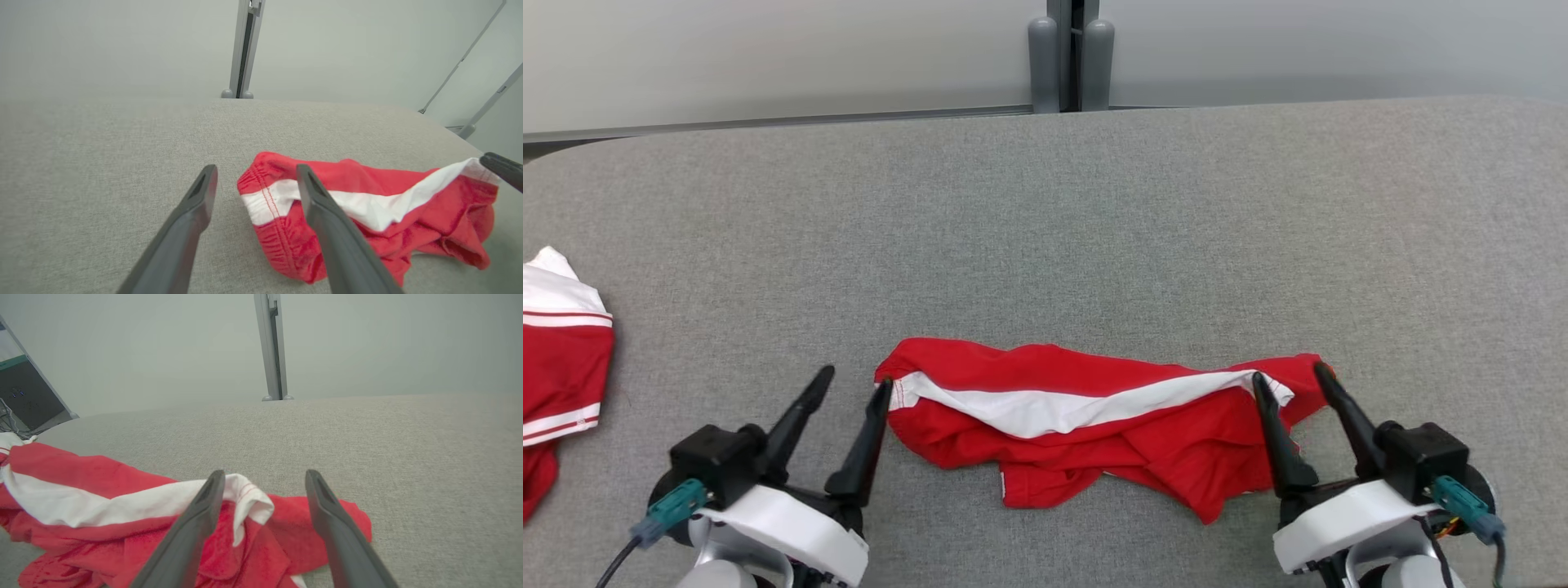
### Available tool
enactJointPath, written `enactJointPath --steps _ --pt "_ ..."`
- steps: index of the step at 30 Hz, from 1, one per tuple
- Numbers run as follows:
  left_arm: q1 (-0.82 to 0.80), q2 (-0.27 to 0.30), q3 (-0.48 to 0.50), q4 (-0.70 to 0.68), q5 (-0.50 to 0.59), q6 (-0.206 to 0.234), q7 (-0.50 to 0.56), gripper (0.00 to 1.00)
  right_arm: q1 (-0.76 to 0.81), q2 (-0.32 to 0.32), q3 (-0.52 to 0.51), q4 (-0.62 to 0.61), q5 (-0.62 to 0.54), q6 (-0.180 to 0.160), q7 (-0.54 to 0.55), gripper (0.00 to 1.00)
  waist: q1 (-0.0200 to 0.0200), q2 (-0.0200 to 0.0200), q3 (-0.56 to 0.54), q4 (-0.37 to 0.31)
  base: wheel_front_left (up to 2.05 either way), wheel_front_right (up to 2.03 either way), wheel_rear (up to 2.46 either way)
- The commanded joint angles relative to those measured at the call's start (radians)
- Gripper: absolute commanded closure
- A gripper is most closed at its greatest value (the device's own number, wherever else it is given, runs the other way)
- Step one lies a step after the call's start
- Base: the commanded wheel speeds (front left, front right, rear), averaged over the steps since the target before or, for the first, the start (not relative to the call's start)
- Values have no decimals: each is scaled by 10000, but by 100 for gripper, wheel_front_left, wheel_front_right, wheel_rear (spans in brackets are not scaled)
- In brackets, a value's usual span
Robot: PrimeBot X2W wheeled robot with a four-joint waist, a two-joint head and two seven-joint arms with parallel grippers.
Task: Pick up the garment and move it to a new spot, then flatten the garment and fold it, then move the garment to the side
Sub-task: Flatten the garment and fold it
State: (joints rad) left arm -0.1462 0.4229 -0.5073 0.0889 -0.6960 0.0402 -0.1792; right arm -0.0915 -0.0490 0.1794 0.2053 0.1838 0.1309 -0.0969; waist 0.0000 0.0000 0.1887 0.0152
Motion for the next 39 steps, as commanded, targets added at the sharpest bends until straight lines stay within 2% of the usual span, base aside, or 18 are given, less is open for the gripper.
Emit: enactJointPath --steps 1,10,17,28,33,39 --pt "96 33 202 -98 98 166 -268 0 143 -26 -65 -240 -93 -3 -184 0 0 0 -54 -2 0 0 0" --pt "491 60 1638 -1068 866 1031 -845 0 500 -24 -809 -1909 -607 -3 -167 0 0 0 -412 30 0 0 0" --pt "1070 208 2237 -1295 1249 1181 -870 0 951 -27 -1036 -2648 -593 -3 277 0 0 0 -630 31 0 0 0" --pt "1218 154 2235 -1272 1315 1010 -874 0 1149 -25 -1054 -2882 -486 -3 439 0 0 0 -578 28 0 0 0" --pt "816 117 1874 -1004 1295 736 -591 0 1106 -25 -1055 -2900 -455 -3 467 0 0 0 -514 66 0 0 0" --pt "-76 -189 936 3 913 -149 618 0 869 -27 -862 -2889 -396 -3 502 0 0 0 -217 -7 0 0 0"
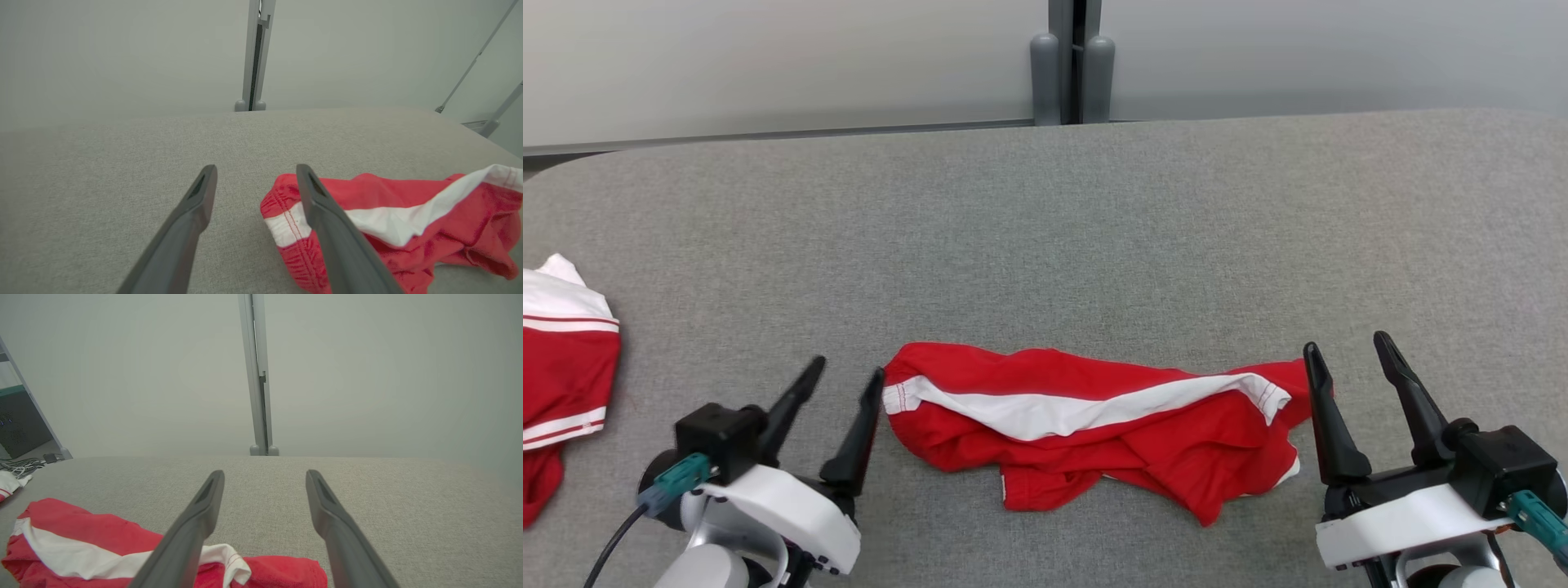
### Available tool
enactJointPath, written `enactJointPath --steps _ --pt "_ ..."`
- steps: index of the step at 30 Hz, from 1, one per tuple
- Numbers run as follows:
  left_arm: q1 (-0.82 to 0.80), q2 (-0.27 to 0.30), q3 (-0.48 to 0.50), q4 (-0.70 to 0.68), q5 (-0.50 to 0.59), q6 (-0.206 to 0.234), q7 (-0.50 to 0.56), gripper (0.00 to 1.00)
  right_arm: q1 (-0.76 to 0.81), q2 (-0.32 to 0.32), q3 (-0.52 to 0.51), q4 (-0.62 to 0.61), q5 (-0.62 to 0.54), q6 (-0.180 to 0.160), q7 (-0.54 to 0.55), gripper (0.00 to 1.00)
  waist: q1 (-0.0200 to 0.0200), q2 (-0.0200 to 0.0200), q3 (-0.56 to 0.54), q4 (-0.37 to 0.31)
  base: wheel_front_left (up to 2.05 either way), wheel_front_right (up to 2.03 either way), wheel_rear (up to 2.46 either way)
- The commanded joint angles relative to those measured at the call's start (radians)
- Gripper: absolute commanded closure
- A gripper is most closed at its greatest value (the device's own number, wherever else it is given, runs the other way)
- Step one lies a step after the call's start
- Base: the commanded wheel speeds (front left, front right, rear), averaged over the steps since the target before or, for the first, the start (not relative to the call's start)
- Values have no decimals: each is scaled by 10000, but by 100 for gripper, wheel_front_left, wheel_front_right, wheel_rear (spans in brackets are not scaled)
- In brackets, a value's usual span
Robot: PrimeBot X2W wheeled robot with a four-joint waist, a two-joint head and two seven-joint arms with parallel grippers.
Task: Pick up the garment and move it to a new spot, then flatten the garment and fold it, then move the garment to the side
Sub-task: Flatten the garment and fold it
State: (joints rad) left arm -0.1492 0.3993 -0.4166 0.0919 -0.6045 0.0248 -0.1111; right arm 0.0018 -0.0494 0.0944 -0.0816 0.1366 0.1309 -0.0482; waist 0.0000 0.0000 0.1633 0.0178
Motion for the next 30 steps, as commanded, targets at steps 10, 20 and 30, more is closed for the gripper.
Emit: enactJointPath --steps 10,20,30 --pt "-632 -352 -551 1304 -1038 -867 1397 0 -60 -21 28 135 149 -3 -78 0 0 0 390 -319 0 0 0" --pt "-861 -266 -599 1296 -1051 -1048 1213 100 194 -20 596 166 -116 -3 599 0 0 0 508 -374 0 0 0" --pt "-1037 -309 -731 1321 -973 -1105 1133 100 -108 -24 1125 831 -197 -3 1176 0 0 0 620 -238 0 0 0"
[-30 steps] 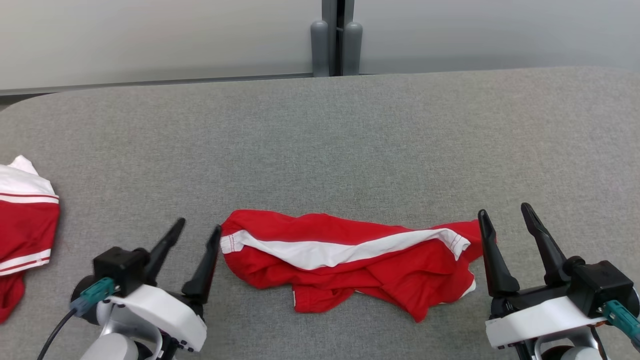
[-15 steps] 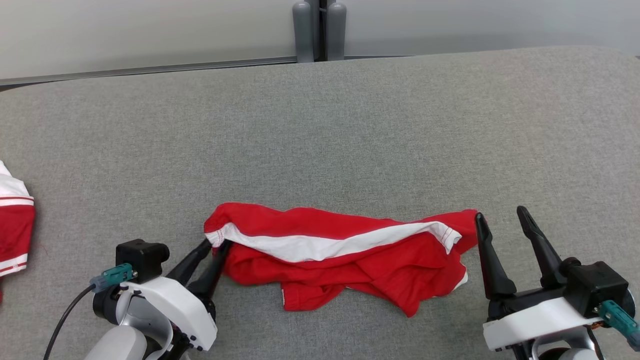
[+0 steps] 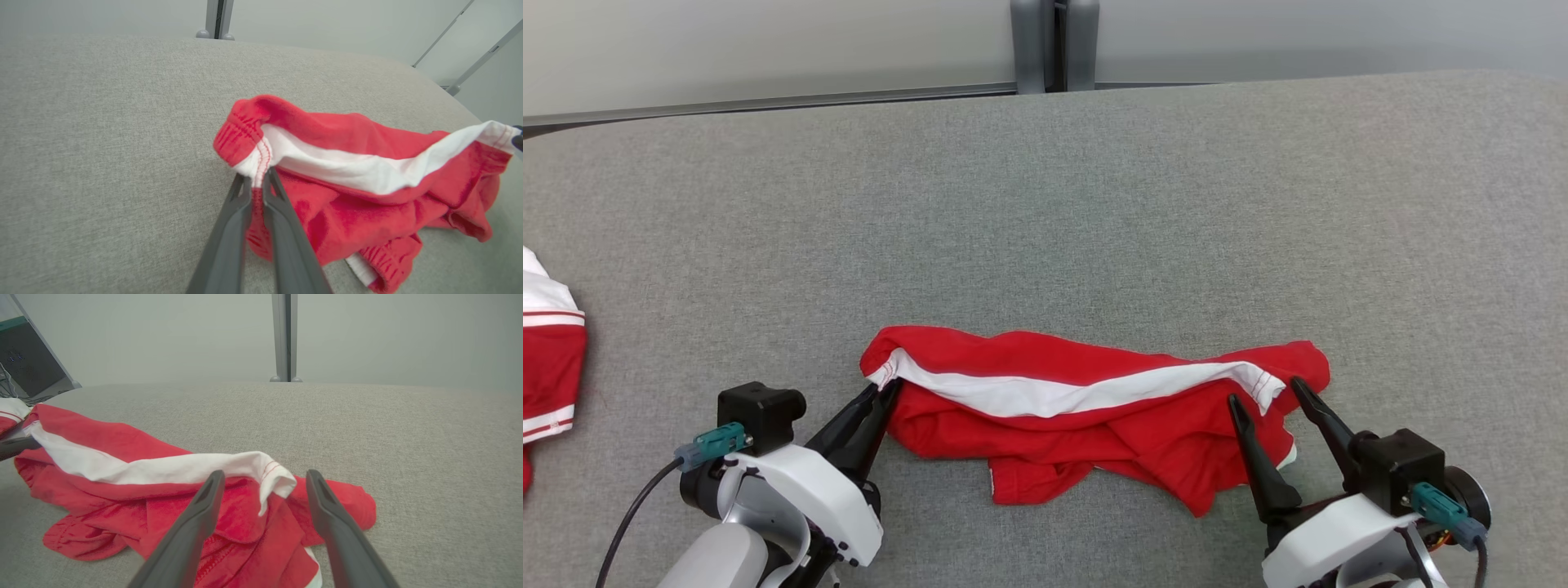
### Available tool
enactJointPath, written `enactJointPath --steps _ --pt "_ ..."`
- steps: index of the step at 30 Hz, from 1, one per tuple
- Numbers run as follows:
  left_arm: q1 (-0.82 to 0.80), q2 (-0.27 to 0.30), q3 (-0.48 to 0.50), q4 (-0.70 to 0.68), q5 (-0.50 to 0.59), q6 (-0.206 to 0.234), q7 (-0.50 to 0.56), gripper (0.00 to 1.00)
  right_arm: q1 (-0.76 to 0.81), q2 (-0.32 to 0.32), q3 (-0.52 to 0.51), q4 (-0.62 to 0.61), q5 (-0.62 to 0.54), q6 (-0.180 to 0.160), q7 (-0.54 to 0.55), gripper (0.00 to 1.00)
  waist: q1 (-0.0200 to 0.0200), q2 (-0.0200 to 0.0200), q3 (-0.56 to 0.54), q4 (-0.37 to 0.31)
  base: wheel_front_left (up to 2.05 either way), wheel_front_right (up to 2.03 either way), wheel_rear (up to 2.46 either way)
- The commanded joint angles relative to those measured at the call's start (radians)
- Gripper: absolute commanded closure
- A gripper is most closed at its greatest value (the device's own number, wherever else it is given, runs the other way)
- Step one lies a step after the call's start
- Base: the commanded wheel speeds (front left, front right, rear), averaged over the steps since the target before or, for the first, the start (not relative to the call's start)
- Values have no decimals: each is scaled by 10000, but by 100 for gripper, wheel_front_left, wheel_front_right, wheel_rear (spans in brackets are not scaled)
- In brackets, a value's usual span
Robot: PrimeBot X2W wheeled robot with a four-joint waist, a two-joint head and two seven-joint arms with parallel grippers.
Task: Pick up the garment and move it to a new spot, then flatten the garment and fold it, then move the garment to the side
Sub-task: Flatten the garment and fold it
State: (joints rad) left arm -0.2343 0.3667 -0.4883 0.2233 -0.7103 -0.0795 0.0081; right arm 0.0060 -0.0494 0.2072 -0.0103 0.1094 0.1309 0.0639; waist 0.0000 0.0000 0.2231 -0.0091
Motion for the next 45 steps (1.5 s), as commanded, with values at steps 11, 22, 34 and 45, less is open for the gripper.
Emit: enactJointPath --steps 11,22,34,45 --pt "-254 83 -20 -133 237 -24 -495 100 -479 -26 123 364 -78 -3 -119 100 0 0 27 136 0 0 0" --pt "-687 904 476 -2521 947 338 -1063 100 -1588 -16 -629 -1351 -814 -3 -69 100 0 0 -679 75 0 0 0" --pt "-3371 1654 1147 -4969 1101 258 107 100 -4917 -937 -1545 -2968 -769 -3 840 100 0 0 -1656 55 0 0 0" --pt "-4675 1473 1341 -4081 617 13 210 100 -6509 -1164 -1549 -2207 -8 -3 1032 100 0 0 -1337 8 0 0 0"
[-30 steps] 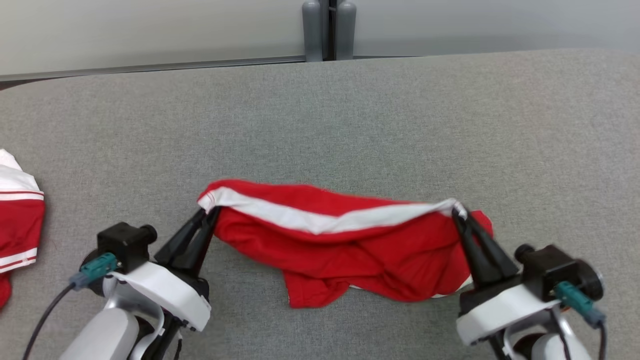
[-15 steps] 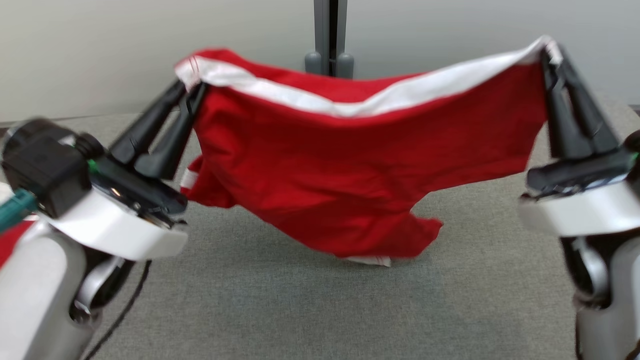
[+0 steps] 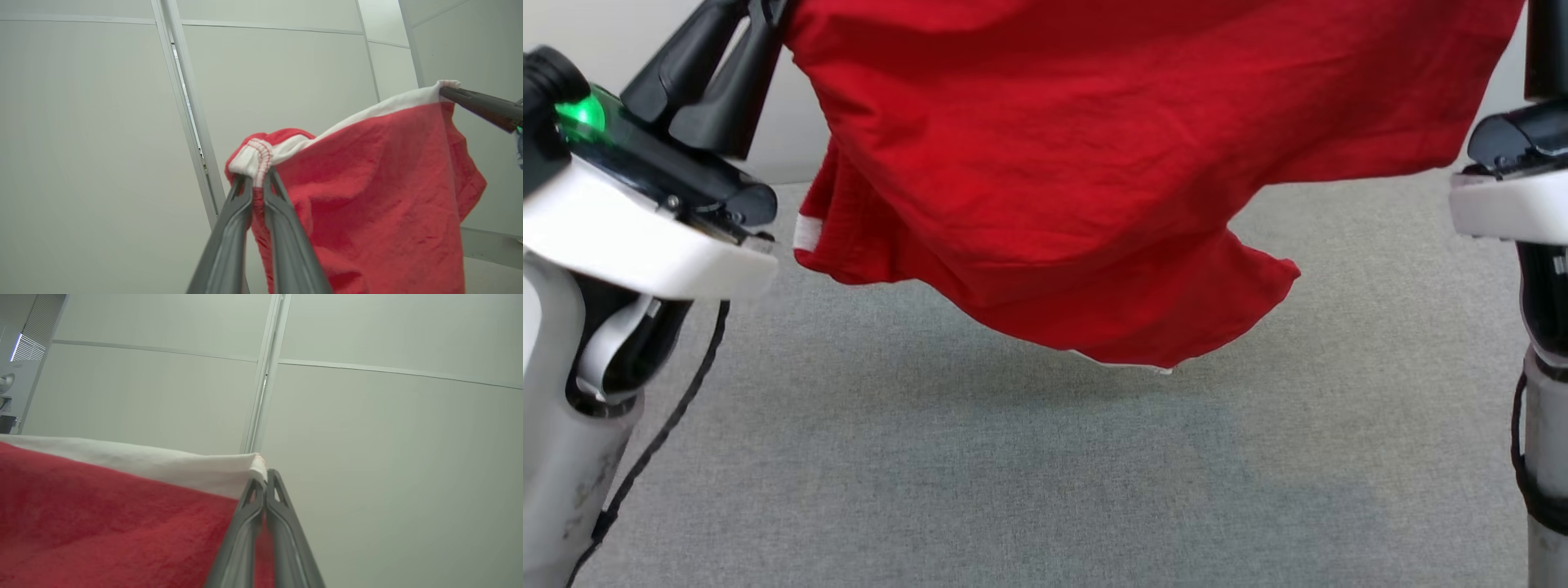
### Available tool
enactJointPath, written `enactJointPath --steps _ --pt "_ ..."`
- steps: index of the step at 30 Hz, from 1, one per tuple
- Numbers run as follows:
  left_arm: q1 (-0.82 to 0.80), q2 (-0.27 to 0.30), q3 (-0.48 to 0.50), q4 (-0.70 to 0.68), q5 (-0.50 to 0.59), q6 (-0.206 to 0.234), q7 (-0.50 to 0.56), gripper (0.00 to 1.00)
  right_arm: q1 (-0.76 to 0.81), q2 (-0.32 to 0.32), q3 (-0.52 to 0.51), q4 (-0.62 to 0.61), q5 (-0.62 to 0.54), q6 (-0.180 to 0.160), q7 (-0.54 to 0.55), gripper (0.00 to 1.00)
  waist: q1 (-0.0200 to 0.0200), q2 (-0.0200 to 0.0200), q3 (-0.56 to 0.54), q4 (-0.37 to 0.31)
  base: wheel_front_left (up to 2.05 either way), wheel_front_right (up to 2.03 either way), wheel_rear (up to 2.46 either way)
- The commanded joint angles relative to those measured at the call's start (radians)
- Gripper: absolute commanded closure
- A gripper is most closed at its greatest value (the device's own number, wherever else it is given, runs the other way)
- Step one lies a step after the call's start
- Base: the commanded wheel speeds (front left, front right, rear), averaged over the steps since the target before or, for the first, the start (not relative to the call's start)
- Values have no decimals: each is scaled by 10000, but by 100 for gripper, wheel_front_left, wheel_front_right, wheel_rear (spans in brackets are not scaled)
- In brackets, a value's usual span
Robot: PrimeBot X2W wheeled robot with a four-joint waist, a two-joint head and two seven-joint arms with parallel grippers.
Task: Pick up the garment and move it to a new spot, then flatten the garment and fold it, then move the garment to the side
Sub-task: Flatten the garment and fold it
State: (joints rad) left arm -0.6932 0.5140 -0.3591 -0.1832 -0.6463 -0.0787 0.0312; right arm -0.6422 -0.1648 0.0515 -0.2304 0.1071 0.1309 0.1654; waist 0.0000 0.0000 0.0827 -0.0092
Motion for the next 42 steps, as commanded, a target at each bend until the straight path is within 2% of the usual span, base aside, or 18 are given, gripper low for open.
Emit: enactJointPath --steps 1,7,12,18,21,28,34,39,42 --pt "-207 -43 41 159 -83 -26 -39 100 -190 18 52 131 75 -3 14 100 0 0 177 19 0 0 0" --pt "-1618 -378 38 2028 -125 -255 -520 100 -1894 298 287 1542 176 -5 -169 100 0 0 1263 110 0 0 0" --pt "-3353 -944 -117 4408 -63 -419 -1588 100 -3898 729 377 3547 -133 -5 -692 100 0 0 2131 193 0 0 0" --pt "-4686 -1663 -365 7040 -292 -515 -2717 100 -5557 1058 705 6119 -225 -5 -1800 100 0 0 2531 102 0 0 0" --pt "-4668 -1972 -710 8118 -681 -515 -2877 100 -5683 1116 979 7353 -84 -5 -2299 100 0 0 2631 19 0 0 0" --pt "-3406 -2451 -1525 10123 -2097 -519 -2965 100 -4306 1134 2824 9858 1767 -3 -3260 100 0 0 2876 -178 0 0 0" --pt "-2099 -2538 -1868 10394 -2835 -521 -2975 100 -2749 1136 4081 10951 3280 -3 -4021 100 0 0 3045 -260 0 0 0" --pt "-369 -2347 -1525 8858 -2391 -520 -2966 100 -1220 1137 4629 10723 3683 -3 -4306 100 0 0 2755 -231 0 0 0" --pt "860 -2165 -1415 7654 -1860 -520 -2969 100 -97 1128 4339 9889 3258 -3 -4317 100 0 0 2412 -215 0 0 0"
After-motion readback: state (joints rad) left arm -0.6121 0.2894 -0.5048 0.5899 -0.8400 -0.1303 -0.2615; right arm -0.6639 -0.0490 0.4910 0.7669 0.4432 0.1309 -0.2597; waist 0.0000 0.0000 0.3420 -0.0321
